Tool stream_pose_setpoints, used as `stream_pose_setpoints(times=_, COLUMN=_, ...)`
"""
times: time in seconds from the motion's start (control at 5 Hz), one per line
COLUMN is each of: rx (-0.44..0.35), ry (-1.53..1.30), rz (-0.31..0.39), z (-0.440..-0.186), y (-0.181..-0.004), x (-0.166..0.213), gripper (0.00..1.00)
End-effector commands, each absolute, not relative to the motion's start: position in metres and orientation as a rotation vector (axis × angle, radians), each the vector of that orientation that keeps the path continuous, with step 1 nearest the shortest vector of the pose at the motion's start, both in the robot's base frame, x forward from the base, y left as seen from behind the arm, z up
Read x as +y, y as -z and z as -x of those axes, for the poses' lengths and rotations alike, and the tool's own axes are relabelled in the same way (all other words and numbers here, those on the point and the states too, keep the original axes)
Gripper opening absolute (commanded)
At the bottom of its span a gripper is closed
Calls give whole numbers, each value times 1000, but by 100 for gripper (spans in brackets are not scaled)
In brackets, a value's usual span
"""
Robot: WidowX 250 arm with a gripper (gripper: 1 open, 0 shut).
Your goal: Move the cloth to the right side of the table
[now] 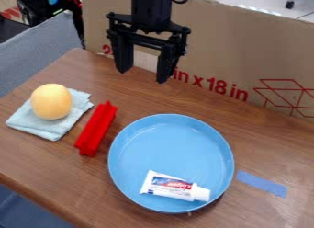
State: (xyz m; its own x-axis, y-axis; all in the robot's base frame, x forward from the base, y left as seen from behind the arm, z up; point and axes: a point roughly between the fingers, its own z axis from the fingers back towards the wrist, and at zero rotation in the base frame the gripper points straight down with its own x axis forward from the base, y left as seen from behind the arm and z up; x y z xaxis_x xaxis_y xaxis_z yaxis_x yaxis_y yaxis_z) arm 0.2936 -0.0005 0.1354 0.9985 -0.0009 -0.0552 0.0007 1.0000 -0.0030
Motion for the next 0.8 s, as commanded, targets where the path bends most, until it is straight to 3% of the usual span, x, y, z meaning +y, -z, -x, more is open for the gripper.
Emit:
stream_pose_setpoints(times=0.0, rx=76, ry=0, rz=3, z=-294, y=-137, x=16, gripper=100)
stream_pose_setpoints(times=0.6, rx=126, ry=21, rz=25, z=-286, y=-144, x=32, gripper=100)
